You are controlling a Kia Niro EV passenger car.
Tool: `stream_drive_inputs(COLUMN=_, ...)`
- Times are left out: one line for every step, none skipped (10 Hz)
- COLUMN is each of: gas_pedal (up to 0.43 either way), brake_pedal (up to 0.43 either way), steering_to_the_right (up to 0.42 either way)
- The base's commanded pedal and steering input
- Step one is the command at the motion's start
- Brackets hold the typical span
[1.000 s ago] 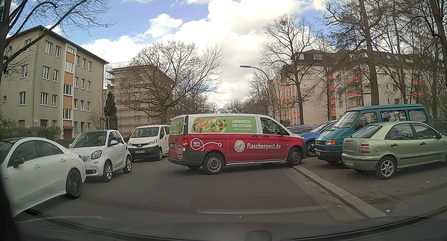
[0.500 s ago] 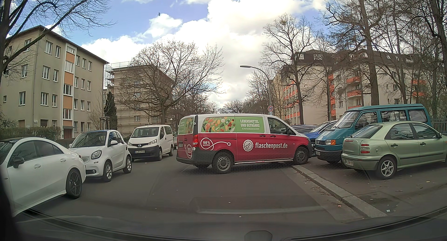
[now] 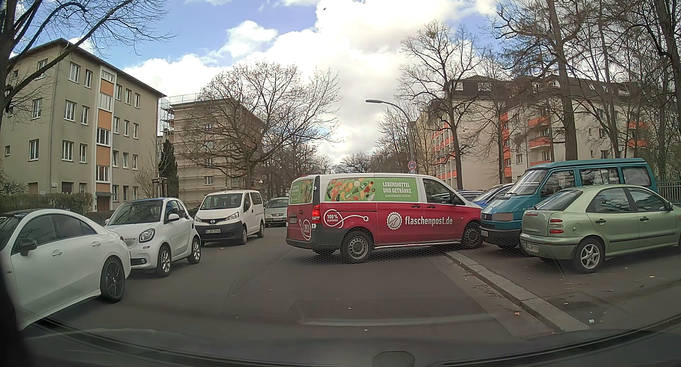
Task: Follow the waypoints while adhering to traffic rules and regulations
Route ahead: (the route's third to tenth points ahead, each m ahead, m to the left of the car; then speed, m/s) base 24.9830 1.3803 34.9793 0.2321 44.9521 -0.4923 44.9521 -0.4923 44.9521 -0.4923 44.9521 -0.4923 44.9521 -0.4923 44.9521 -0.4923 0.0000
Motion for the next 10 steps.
stream_drive_inputs(gas_pedal=0.000, brake_pedal=0.390, steering_to_the_right=-0.006)
stream_drive_inputs(gas_pedal=0.000, brake_pedal=0.390, steering_to_the_right=-0.006)
stream_drive_inputs(gas_pedal=0.000, brake_pedal=0.390, steering_to_the_right=-0.006)
stream_drive_inputs(gas_pedal=0.000, brake_pedal=0.390, steering_to_the_right=-0.006)
stream_drive_inputs(gas_pedal=0.000, brake_pedal=0.390, steering_to_the_right=-0.007)
stream_drive_inputs(gas_pedal=0.000, brake_pedal=0.390, steering_to_the_right=-0.006)
stream_drive_inputs(gas_pedal=0.000, brake_pedal=0.390, steering_to_the_right=-0.007)
stream_drive_inputs(gas_pedal=0.000, brake_pedal=0.390, steering_to_the_right=-0.007)
stream_drive_inputs(gas_pedal=0.000, brake_pedal=0.390, steering_to_the_right=-0.007)
stream_drive_inputs(gas_pedal=0.000, brake_pedal=0.390, steering_to_the_right=-0.007)
